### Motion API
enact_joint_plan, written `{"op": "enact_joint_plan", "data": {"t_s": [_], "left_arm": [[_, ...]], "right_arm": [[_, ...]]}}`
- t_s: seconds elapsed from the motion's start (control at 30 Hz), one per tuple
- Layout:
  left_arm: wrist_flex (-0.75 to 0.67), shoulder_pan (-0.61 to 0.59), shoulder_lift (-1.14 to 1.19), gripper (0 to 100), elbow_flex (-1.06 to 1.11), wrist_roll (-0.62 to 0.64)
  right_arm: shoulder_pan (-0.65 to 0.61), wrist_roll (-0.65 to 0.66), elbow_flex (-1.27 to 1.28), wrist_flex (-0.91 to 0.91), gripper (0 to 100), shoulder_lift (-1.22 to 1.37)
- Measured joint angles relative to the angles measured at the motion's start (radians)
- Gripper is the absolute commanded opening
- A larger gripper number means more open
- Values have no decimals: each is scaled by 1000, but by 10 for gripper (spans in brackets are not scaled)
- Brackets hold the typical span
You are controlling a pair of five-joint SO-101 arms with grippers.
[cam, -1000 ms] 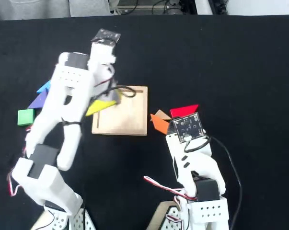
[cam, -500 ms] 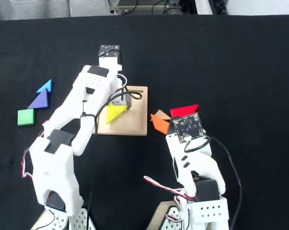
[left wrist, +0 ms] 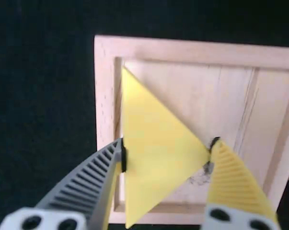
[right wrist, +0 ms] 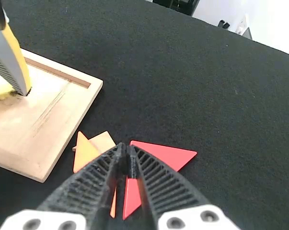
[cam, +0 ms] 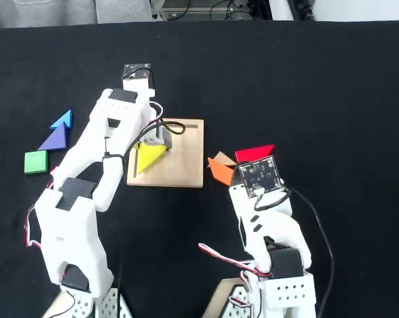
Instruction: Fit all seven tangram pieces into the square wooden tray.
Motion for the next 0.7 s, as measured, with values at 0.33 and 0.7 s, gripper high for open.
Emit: {"op": "enact_joint_plan", "data": {"t_s": [0.33, 0.7], "left_arm": [[8, -52, 0, 309, -18, 0], [236, 137, 9, 161, -207, -29]], "right_arm": [[0, 0, 0, 0, 12, 0], [0, 64, 0, 0, 12, 0]]}}
